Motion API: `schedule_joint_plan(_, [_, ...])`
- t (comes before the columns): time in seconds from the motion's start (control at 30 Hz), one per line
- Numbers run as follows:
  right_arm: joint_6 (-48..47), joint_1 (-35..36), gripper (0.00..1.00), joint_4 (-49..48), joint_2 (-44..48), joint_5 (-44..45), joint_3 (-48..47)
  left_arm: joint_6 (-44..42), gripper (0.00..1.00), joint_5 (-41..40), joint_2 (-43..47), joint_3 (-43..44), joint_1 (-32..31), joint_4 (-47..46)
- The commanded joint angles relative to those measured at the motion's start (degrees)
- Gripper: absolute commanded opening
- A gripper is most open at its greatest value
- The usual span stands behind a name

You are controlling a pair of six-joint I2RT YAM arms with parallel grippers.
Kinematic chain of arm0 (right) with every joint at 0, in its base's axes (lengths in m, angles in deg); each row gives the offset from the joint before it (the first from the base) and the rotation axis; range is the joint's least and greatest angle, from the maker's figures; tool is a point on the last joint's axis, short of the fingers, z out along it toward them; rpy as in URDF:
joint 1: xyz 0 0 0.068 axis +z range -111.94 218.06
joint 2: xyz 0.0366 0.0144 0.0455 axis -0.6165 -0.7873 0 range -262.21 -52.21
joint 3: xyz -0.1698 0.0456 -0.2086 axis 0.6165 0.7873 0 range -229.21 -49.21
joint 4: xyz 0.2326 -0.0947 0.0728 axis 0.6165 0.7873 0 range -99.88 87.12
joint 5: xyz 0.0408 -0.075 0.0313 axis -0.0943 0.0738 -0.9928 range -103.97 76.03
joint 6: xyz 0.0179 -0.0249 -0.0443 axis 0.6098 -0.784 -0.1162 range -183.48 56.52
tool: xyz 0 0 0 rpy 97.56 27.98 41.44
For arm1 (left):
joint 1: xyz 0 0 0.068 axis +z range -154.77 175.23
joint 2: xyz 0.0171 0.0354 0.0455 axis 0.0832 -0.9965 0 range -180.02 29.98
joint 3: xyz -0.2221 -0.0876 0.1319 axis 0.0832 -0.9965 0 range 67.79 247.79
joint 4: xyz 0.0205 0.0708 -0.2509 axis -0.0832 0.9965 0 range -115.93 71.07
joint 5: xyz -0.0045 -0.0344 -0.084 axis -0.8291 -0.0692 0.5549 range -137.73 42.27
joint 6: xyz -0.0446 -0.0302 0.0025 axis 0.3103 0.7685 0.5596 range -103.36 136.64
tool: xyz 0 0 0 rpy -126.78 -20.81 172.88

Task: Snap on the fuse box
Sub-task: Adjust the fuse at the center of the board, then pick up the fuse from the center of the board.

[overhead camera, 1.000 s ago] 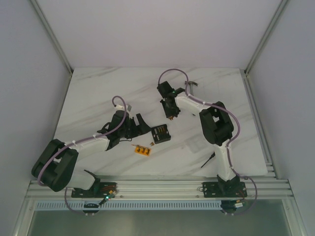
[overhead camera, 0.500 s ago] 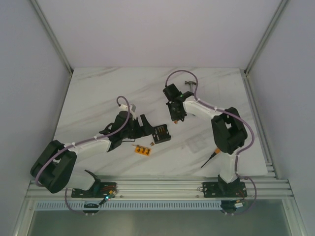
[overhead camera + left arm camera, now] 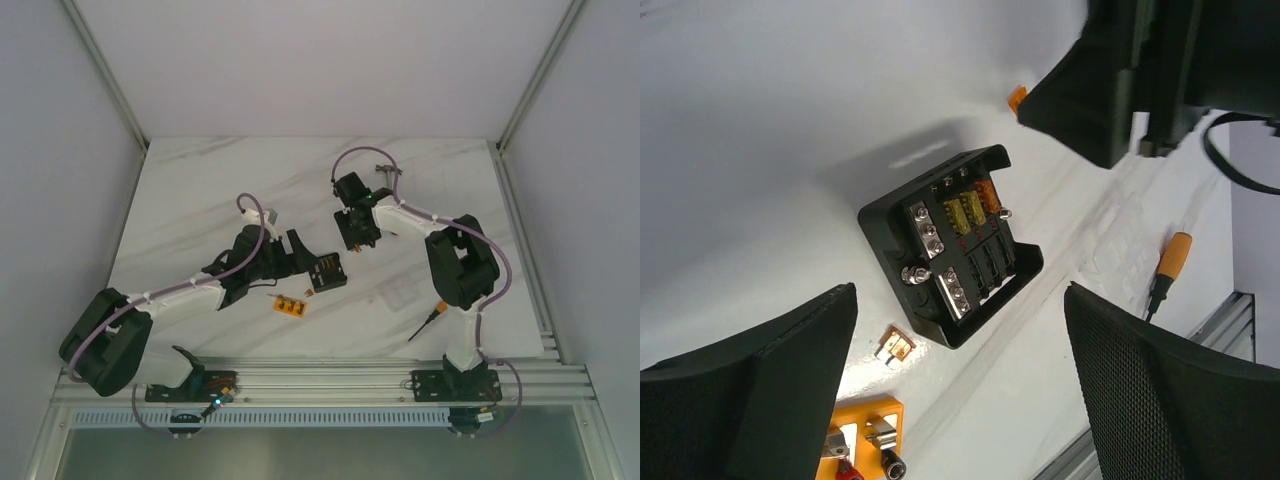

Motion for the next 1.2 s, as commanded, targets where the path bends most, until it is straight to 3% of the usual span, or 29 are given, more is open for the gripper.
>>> schedule_joint_plan(0.0, [-4.9, -0.8, 0.52, 0.3, -3.0, -2.8, -2.8, -0.8, 0.94, -2.0, 1.9, 0.4, 0.1, -0.1])
schedule_joint_plan(0.77, [-6.0, -1.9, 0.4, 3.9, -8.9, -7.4, -3.6, -1.0, 1.0, -1.8, 1.8, 0.3, 1.0, 1.2])
schedule_joint_plan(1.17, [-5.7, -2.7, 0.32, 3.6, -9.0, -4.1, -0.2, -0.9, 1.0, -1.1, 1.7, 0.6, 1.0, 1.2])
